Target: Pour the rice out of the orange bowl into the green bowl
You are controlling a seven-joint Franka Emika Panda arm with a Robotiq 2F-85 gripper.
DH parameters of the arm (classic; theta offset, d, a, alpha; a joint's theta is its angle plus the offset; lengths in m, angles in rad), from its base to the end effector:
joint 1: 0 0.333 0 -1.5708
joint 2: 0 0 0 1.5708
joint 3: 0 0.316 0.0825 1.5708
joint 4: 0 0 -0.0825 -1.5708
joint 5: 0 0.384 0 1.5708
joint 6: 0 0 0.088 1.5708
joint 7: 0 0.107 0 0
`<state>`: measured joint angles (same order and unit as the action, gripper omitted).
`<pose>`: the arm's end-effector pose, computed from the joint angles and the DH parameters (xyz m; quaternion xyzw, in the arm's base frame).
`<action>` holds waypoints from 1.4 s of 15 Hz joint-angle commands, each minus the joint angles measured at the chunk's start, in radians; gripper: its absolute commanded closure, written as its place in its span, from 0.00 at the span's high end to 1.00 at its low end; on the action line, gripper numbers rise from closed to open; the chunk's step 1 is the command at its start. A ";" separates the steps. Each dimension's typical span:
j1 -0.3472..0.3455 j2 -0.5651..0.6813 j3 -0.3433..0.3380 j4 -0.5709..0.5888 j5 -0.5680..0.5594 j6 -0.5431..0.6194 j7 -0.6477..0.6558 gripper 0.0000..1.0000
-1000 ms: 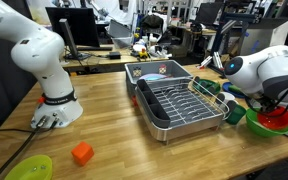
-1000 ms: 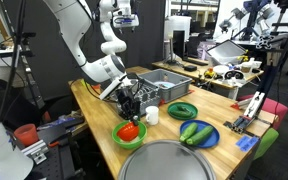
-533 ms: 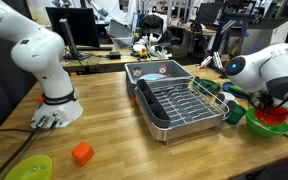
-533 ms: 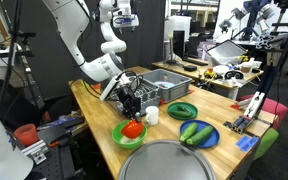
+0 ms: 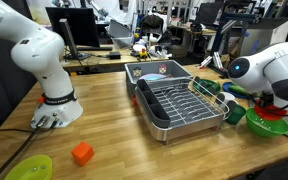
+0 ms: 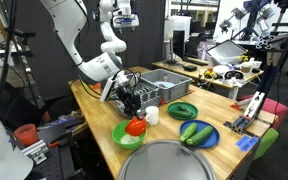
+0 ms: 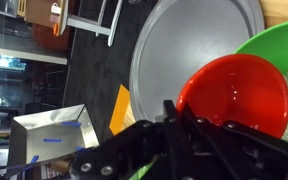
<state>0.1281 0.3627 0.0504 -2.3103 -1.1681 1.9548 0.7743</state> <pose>0.4711 0.0244 0.1727 0.8606 0.1273 -0.0752 0.4874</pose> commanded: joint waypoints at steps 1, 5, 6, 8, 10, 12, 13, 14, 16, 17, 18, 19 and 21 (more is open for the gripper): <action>-0.026 -0.083 0.006 -0.070 -0.020 0.060 0.013 0.02; -0.080 -0.164 -0.019 -0.127 -0.016 0.182 0.006 0.02; -0.096 -0.177 -0.030 -0.135 -0.014 0.224 0.002 0.02; -0.133 -0.185 -0.058 -0.132 0.000 0.314 -0.023 0.02; -0.162 -0.174 -0.083 -0.113 0.019 0.392 -0.052 0.02; -0.183 -0.160 -0.100 -0.090 0.053 0.449 -0.082 0.02; -0.183 -0.153 -0.105 -0.077 0.078 0.439 -0.101 0.02; -0.165 -0.166 -0.108 -0.094 0.038 0.412 -0.059 0.08; -0.167 -0.165 -0.112 -0.083 0.063 0.415 -0.078 0.08; -0.167 -0.163 -0.112 -0.083 0.064 0.415 -0.078 0.08; -0.166 -0.162 -0.111 -0.083 0.065 0.415 -0.078 0.08; -0.166 -0.161 -0.111 -0.083 0.065 0.416 -0.078 0.08; -0.166 -0.161 -0.111 -0.083 0.065 0.416 -0.078 0.08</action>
<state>-0.0434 0.2021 -0.0561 -2.3937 -1.1069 2.3712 0.6990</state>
